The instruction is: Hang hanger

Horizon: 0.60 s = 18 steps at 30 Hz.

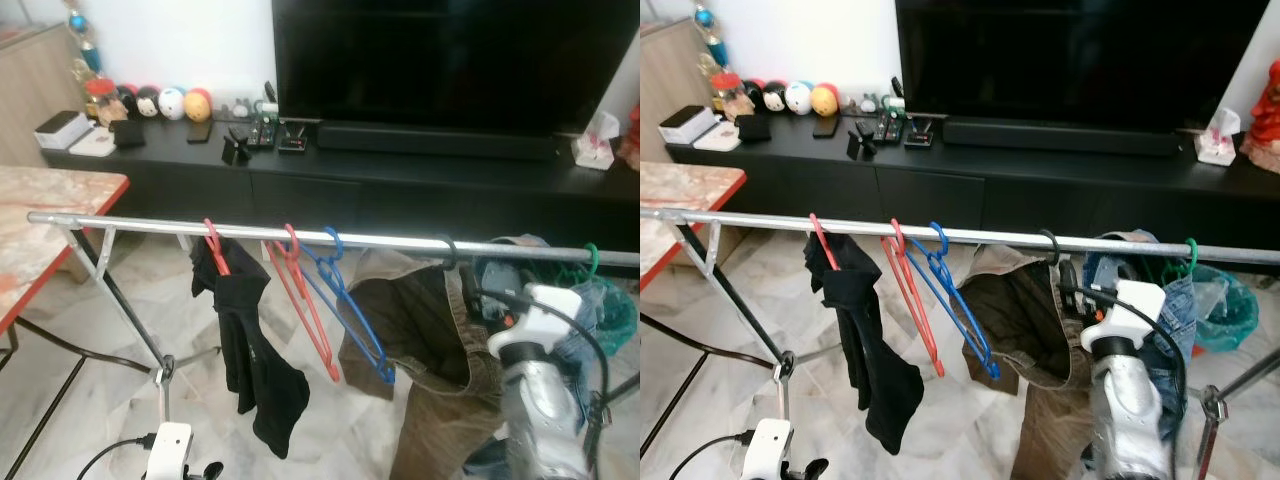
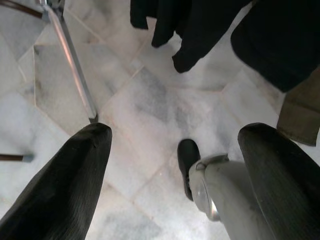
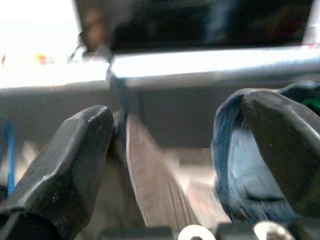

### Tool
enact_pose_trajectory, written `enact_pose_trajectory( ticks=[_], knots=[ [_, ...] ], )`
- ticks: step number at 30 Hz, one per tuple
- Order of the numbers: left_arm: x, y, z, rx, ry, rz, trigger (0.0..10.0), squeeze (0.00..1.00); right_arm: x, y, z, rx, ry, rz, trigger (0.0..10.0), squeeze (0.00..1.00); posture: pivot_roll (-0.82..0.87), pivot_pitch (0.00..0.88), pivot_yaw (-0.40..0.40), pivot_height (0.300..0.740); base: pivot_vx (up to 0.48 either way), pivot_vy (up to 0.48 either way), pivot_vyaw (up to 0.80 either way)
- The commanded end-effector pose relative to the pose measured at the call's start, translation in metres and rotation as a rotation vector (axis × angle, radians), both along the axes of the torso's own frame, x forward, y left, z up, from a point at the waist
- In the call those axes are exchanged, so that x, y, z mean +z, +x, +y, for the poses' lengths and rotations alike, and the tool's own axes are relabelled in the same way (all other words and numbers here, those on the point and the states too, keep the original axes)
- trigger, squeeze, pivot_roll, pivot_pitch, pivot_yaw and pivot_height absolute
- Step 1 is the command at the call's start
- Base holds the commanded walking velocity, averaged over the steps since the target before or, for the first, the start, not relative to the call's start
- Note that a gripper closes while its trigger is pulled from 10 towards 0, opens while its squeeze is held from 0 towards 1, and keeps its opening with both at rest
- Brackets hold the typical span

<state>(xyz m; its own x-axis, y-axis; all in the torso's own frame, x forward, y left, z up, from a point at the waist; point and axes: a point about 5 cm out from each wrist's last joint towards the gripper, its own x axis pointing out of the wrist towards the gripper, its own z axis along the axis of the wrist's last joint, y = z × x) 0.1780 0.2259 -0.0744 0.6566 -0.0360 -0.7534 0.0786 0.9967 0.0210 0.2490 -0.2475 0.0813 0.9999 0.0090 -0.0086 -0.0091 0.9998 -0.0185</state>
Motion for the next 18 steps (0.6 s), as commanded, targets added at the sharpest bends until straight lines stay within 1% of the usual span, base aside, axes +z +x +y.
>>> enact_pose_trajectory(
  ticks=[1,2,3,4,5,7,8,11,13,15,18],
  knots=[
    [-0.001,-0.003,0.001,0.000,-0.003,0.020,10.0,0.00,0.009,0.001,0.002,0.049,0.002,-0.013,10.0,0.00,0.02,0.000,0.011,0.740,0.000,0.000,0.00],
    [-0.002,-0.004,0.004,-0.011,0.002,0.034,10.0,0.00,0.011,-0.012,-0.004,0.142,-0.026,0.035,10.0,0.00,0.00,0.000,0.014,0.740,0.000,0.000,0.00],
    [-0.002,-0.004,0.004,-0.011,0.002,0.034,10.0,0.00,0.011,-0.012,-0.004,0.142,-0.026,0.035,10.0,0.00,0.00,0.000,0.014,0.740,0.000,0.000,0.00],
    [-0.002,-0.006,0.006,-0.026,0.009,0.047,10.0,0.00,0.009,-0.028,-0.009,0.270,-0.085,0.125,10.0,0.00,-0.01,0.000,0.017,0.740,0.000,0.000,0.00],
    [-0.002,-0.006,0.008,-0.029,0.014,0.054,10.0,0.00,0.003,-0.042,-0.019,0.337,-0.161,0.222,10.0,0.00,-0.01,0.000,0.016,0.740,0.000,0.000,0.00],
    [-0.001,-0.005,0.009,-0.030,0.016,0.057,10.0,0.00,0.000,-0.050,-0.028,0.359,-0.207,0.293,10.0,0.00,-0.01,0.000,0.019,0.740,0.000,0.000,0.00],
    [-0.001,-0.004,0.009,-0.030,0.017,0.056,10.0,0.00,0.001,-0.051,-0.031,0.367,-0.205,0.295,10.0,0.00,-0.01,0.000,0.020,0.740,0.000,0.000,0.00],
    [0.000,0.000,0.008,-0.031,0.014,0.055,10.0,0.00,0.009,-0.053,-0.034,0.398,-0.152,0.296,10.0,0.00,-0.01,0.000,0.024,0.740,0.000,0.000,0.00],
    [0.000,0.002,0.005,-0.027,0.010,0.056,10.0,0.00,0.011,-0.052,-0.034,0.419,-0.154,0.301,10.0,0.00,-0.01,0.000,0.025,0.740,0.000,0.000,0.00],
    [0.000,0.002,0.002,-0.031,0.012,0.061,10.0,0.00,0.010,-0.048,-0.038,0.400,-0.164,0.319,10.0,0.00,-0.01,0.000,0.025,0.740,0.000,0.000,0.00],
    [-0.002,0.001,0.000,-0.017,0.014,0.069,10.0,0.00,0.006,-0.044,-0.038,0.401,-0.162,0.343,10.0,0.00,-0.01,0.000,0.026,0.740,0.000,0.000,0.00]
  ],
)
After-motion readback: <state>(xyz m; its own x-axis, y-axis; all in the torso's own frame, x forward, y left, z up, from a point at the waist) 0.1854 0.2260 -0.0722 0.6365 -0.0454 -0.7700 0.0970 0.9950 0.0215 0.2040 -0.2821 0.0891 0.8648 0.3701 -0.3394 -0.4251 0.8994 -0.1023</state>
